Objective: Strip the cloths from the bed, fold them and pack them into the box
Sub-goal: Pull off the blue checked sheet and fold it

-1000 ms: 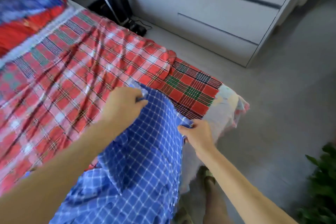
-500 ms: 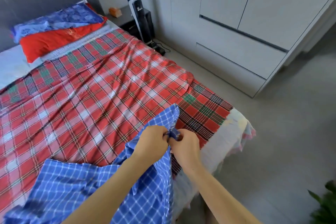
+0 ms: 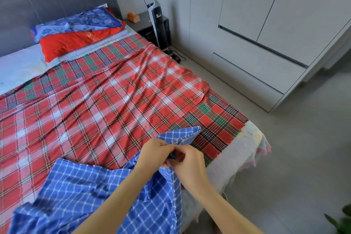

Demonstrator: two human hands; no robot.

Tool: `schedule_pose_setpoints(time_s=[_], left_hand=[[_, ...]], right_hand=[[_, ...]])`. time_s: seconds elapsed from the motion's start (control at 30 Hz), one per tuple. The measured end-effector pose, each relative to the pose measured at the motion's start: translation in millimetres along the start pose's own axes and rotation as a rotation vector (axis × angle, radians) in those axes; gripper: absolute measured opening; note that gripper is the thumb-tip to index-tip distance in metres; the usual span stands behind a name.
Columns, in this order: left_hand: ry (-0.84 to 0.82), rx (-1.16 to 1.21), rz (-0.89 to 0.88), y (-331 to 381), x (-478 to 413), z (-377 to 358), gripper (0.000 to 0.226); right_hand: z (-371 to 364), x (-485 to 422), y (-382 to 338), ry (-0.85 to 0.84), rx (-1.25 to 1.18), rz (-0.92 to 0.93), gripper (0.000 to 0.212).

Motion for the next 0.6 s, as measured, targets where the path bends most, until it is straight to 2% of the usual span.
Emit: schedule_pose_setpoints(time_s=[0.13, 0.27, 0.43, 0.5, 0.6], left_hand=[[-0.056, -0.046, 0.0, -4.5, -0.8, 2.1, 0.02], [-0.142, -0.144, -0.053, -1.0, 0.7, 6.2, 0.028], [-0.041, -0.697, -0.206, 32.5, 14.7, 35.4, 0.028], [0.009, -0.796, -0.234, 43.3, 18.8, 50.1, 0.027], [0.066, -0.86, -0.25, 52.5, 23.2, 60.3, 0.026]], right_hand=[[2.2, 3.7, 4.4, -0.011, -0.193, -0.033, 0.017], [-2.5, 7.8, 31.0, -0.084, -0.567, -0.227, 0.027], [7.3, 19.4, 73.1, 0.038, -0.92, -0.508, 0.019], [19.6, 19.6, 82.0, 0.104, -1.025, -0.549, 0.017], [31.9, 13.8, 71.9, 0.126, -1.097, -0.504, 0.017]])
Point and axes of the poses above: each hand's wrist, its own x-axis away from the middle knuckle, its own z-axis out of the back of the hand, y = z × x, the point moved 10 cm from there along -x, towards the middle knuckle, and after that the axes turned 8 degrees about -y, right-handed, at the moved point
